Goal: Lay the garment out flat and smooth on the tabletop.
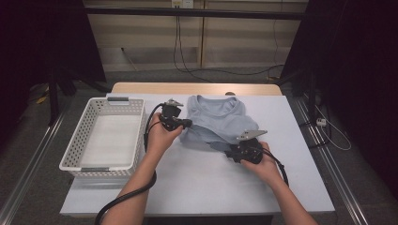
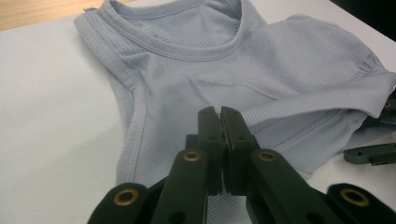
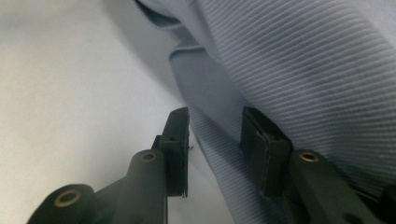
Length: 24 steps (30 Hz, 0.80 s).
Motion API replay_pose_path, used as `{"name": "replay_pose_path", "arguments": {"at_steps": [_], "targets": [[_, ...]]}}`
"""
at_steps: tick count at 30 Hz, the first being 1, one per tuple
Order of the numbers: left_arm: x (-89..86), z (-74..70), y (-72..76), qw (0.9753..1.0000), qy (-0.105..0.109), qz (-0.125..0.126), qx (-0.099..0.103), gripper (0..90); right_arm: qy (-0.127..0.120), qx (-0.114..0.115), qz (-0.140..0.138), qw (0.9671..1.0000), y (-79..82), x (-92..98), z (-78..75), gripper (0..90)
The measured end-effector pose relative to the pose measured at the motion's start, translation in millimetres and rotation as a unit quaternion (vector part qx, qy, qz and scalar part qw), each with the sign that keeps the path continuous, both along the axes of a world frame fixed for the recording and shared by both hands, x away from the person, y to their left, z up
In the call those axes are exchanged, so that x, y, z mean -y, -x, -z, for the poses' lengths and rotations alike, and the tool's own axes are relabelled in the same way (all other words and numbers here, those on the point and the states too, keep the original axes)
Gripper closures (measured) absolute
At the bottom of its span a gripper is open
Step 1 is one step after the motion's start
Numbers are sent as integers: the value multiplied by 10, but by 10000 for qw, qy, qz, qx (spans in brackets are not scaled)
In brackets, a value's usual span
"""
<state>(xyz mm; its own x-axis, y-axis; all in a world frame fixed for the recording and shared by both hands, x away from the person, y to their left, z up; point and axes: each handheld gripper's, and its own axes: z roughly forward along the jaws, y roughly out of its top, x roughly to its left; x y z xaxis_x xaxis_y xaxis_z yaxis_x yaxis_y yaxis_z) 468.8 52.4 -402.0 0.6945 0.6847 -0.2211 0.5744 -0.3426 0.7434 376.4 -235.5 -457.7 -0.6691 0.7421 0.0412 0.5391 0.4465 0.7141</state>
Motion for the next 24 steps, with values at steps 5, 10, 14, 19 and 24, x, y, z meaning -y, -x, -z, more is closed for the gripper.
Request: {"name": "replay_pose_path", "arguments": {"at_steps": [5,10,14,19,24], "targets": [[-12,-1,11,10000,-1,-10,28,882,226,130,-76,9996,21,-41,-1,652],[-19,3,22,10000,24,-47,60,882,215,154,-115,9996,19,-51,1,841],[-29,6,30,9999,12,-86,76,882,243,141,-89,9996,13,-49,-10,881],[-57,-1,33,9999,18,-125,109,882,168,0,-147,9998,47,28,-87,883],[-100,-12,36,9998,31,-167,136,882,-148,-11,-136,9998,112,215,-213,883]]}}
